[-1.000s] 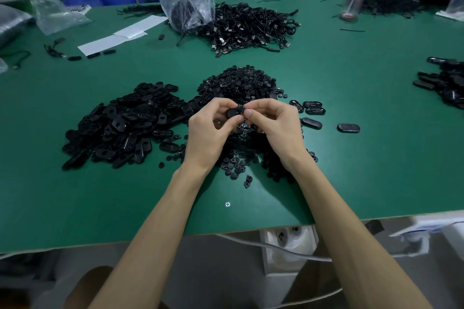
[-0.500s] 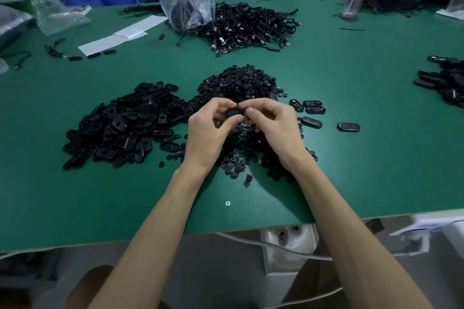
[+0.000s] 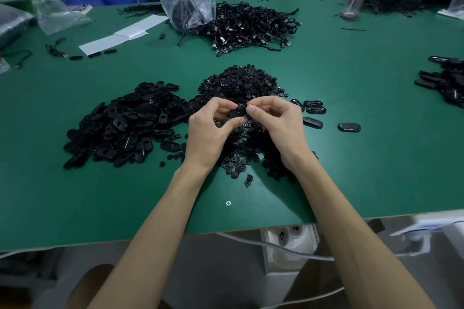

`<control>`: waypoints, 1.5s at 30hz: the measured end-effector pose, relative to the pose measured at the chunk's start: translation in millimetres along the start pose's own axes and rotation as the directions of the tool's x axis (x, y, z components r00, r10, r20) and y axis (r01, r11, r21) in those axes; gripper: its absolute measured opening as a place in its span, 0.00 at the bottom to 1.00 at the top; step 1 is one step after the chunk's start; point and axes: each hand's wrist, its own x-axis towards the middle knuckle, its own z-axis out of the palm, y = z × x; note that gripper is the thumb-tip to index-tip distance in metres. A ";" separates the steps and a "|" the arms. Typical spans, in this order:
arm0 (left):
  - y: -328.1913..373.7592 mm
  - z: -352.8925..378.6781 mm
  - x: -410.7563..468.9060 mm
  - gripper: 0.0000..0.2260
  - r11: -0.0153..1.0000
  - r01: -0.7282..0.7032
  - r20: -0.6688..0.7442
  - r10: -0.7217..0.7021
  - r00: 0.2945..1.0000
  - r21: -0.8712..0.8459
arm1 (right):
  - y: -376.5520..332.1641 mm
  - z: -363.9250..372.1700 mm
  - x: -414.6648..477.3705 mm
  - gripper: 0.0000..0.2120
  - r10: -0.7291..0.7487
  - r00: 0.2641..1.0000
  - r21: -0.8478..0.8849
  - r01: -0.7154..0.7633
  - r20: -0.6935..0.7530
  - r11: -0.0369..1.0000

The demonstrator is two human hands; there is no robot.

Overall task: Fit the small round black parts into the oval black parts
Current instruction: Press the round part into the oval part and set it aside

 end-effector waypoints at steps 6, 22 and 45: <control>1.6 0.5 -1.3 0.11 0.999 -0.030 0.016 0.030 0.999 0.012 | 0.6 3.4 -2.0 0.02 -0.057 0.998 -0.186 0.062 0.034 0.981; 2.1 6.8 -1.9 0.08 0.942 0.157 0.087 -0.136 0.987 -0.296 | 3.9 3.0 -2.8 0.03 -0.179 0.983 -0.362 0.156 -0.031 0.919; 6.9 4.2 -0.2 0.06 0.722 0.377 0.092 -0.402 0.911 -0.581 | -0.7 11.6 -4.8 0.17 -0.231 0.969 -0.402 0.245 0.083 0.882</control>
